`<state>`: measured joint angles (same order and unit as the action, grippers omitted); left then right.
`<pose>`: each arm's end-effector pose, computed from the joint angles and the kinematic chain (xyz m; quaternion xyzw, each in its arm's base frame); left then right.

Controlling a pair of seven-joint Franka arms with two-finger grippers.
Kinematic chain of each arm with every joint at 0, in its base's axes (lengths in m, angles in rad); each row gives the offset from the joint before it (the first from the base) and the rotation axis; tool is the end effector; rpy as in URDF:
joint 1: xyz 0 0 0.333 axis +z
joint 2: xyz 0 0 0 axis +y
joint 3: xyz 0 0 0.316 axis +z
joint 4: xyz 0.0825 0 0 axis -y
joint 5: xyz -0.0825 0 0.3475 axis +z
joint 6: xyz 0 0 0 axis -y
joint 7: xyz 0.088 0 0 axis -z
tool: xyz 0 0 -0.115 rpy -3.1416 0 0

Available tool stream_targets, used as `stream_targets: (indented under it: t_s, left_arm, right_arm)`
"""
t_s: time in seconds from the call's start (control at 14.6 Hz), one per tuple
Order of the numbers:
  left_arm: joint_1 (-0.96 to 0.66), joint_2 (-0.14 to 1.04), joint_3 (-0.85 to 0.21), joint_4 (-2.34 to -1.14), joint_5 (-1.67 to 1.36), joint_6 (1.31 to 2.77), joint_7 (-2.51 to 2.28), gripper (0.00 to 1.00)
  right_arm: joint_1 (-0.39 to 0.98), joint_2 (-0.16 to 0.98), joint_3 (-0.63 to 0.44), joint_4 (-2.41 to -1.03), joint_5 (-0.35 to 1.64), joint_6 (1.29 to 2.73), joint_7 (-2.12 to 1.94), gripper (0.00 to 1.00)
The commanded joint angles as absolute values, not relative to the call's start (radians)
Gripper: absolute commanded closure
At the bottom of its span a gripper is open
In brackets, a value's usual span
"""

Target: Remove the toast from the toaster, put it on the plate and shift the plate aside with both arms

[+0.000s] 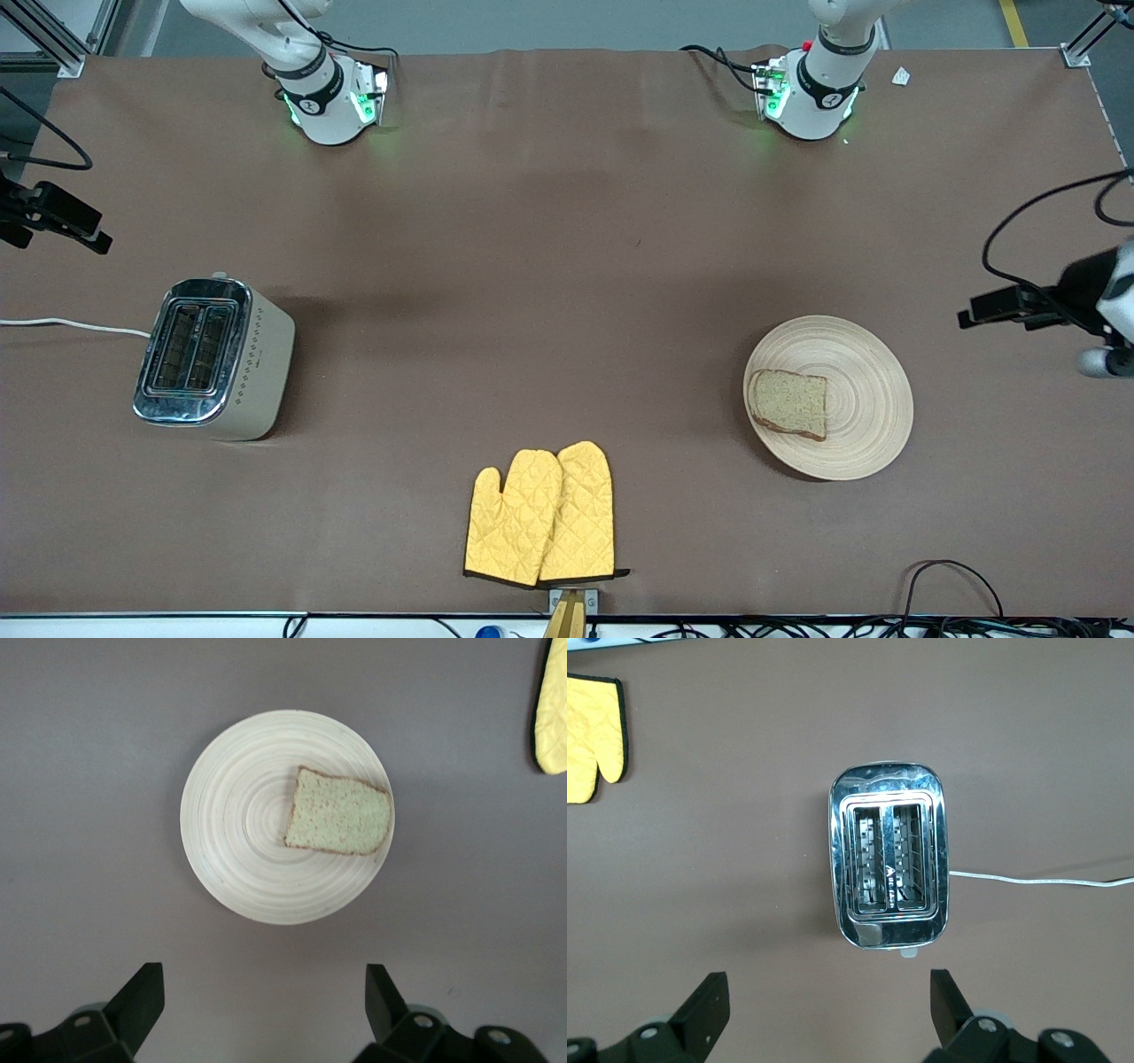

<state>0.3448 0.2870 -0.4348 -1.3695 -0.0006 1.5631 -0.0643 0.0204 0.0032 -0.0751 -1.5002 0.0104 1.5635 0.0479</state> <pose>0.5936 -0.0174 0.5560 0.9976 -0.0070 -0.0380 0.0575 0.5187 -0.0271 0.6450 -0.9982 0.0511 -0.0301 0.0050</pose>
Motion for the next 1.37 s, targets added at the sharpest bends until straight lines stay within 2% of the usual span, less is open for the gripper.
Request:
stream_targets:
  t_s: [0.0, 0.07, 0.21, 0.69, 1.3]
  left_arm:
    - [0.215, 0.169, -0.321, -1.446, 0.031, 1.552, -0.086, 0.00]
    - [0.136, 0.134, -0.236, -1.463, 0.029, 1.551, -0.075, 0.00]
    - [0.051, 0.079, -0.145, -1.500, 0.029, 1.551, -0.063, 0.00]
    - [0.021, -0.097, -0.138, -1.650, 0.028, 1.510, -0.086, 0.00]
    - [0.023, -0.078, -0.164, -1.597, 0.031, 1.463, -0.072, 0.00]
  right_arm:
    - [0.011, 0.003, -0.072, -1.471, 0.012, 1.543, 0.035, 0.00]
    - [0.011, 0.006, -0.072, -1.470, 0.012, 1.543, 0.035, 0.00]
    - [0.009, 0.006, -0.072, -1.470, 0.012, 1.543, 0.035, 0.00]
    - [0.011, 0.012, -0.074, -1.470, 0.012, 1.543, 0.038, 0.00]
    - [0.014, 0.008, -0.075, -1.479, 0.012, 1.540, 0.040, 0.00]
